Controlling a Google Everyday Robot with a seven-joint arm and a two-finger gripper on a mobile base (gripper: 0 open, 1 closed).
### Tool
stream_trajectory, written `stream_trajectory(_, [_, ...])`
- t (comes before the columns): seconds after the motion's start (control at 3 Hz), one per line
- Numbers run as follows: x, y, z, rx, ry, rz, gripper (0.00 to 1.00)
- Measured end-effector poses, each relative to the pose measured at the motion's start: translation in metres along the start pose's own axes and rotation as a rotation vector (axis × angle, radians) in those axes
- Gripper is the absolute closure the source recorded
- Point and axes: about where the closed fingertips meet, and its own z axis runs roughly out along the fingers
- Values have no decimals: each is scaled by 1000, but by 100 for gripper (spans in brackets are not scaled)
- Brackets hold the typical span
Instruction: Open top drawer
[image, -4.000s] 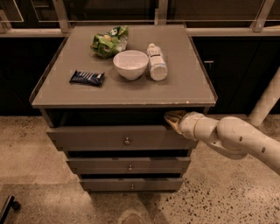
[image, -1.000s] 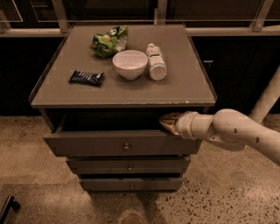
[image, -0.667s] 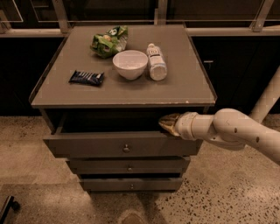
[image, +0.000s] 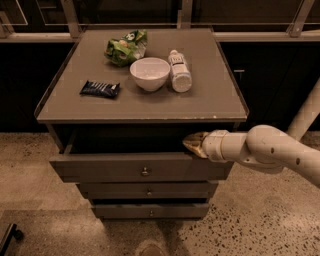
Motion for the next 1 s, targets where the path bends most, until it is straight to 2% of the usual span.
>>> stream_trajectory(0.33, [0, 41, -31, -57, 33, 7, 100])
stream_trajectory(0.67, [0, 41, -31, -57, 33, 7, 100])
stream_trajectory(1.0, [-1, 42, -18, -108, 72, -23, 100])
